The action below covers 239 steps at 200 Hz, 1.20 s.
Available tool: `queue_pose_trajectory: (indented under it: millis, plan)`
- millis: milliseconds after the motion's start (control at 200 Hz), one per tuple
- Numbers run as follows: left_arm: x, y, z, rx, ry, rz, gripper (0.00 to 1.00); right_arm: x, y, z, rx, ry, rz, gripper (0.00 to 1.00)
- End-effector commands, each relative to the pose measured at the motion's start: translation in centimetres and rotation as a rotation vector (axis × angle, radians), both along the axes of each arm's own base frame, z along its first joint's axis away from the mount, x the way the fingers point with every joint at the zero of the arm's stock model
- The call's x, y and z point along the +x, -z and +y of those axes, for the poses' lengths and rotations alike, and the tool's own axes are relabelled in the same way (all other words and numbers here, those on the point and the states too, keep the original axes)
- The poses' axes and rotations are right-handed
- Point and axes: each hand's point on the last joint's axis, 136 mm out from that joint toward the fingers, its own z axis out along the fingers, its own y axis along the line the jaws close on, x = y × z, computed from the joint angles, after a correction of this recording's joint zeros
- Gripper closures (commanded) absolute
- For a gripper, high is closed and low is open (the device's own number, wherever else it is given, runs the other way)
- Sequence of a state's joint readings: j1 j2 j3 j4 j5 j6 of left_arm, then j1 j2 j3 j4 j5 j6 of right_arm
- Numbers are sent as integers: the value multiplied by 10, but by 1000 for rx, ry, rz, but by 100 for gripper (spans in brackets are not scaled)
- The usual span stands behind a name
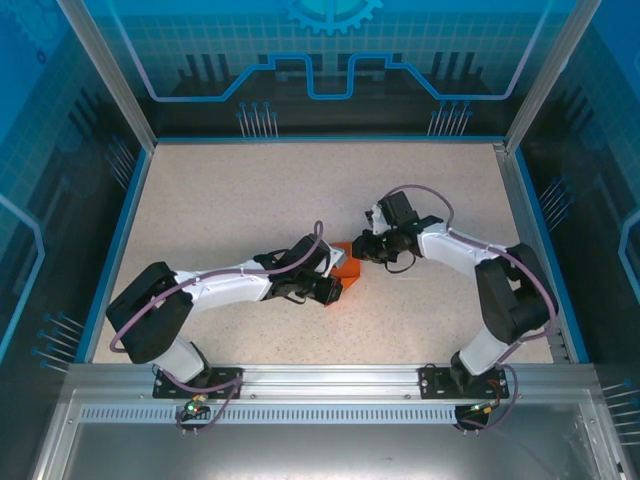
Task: Fold a paper plane with a square sheet of paper (pick it up from the middle)
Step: Third fold the triangle at the center of the table.
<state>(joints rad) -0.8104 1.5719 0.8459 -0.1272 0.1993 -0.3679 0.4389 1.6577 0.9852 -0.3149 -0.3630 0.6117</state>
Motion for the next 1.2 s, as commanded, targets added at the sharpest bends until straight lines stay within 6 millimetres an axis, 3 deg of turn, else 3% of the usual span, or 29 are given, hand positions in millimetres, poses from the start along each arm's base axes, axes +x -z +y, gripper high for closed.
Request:
queue_pose_trajectory:
  millis: [0, 455, 865, 1190]
  plan:
    - [-3, 7, 3, -4, -6, 31, 100, 0, 1, 15, 17, -61, 22, 80]
    - [-5, 10, 3, -4, 0, 39, 100, 8, 27, 31, -24, -127, 87, 80]
    - [1, 12, 8, -30, -18, 72, 100, 3, 63, 20, -124, -159, 141, 80]
    - [11, 21, 16, -1, -53, 88, 100, 1, 65, 19, -133, -181, 138, 79]
